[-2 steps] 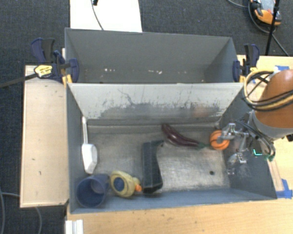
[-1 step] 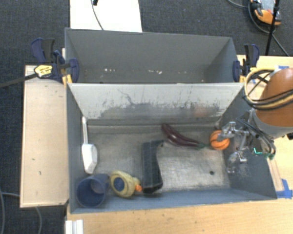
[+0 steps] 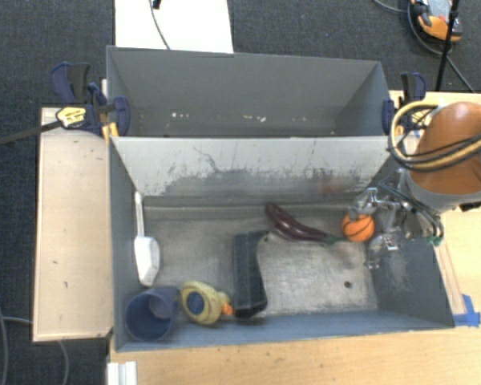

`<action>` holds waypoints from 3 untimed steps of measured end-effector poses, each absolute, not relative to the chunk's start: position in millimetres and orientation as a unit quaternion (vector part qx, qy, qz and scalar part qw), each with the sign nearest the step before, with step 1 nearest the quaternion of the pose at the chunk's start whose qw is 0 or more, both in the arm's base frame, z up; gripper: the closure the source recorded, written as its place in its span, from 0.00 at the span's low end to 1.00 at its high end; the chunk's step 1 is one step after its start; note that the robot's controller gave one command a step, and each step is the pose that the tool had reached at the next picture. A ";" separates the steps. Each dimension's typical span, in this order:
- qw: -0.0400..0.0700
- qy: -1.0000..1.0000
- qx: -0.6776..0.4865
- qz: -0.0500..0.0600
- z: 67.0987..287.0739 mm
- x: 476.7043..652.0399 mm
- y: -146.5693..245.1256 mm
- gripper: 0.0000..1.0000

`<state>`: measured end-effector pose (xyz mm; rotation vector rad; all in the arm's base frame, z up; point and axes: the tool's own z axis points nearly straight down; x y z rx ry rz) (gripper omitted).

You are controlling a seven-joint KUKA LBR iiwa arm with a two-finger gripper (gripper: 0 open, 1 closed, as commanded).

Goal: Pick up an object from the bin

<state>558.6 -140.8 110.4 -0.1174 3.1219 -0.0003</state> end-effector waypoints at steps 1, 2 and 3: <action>0.001 1.000 0.030 0.002 74.9 551.2 -141.2 1.00; 0.001 1.000 0.029 0.002 74.9 551.2 -141.3 1.00; -0.002 0.999 0.036 0.001 123.7 552.5 -137.4 1.00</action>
Offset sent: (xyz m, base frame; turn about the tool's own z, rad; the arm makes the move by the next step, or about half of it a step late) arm 0.0000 0.0000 0.0000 0.0000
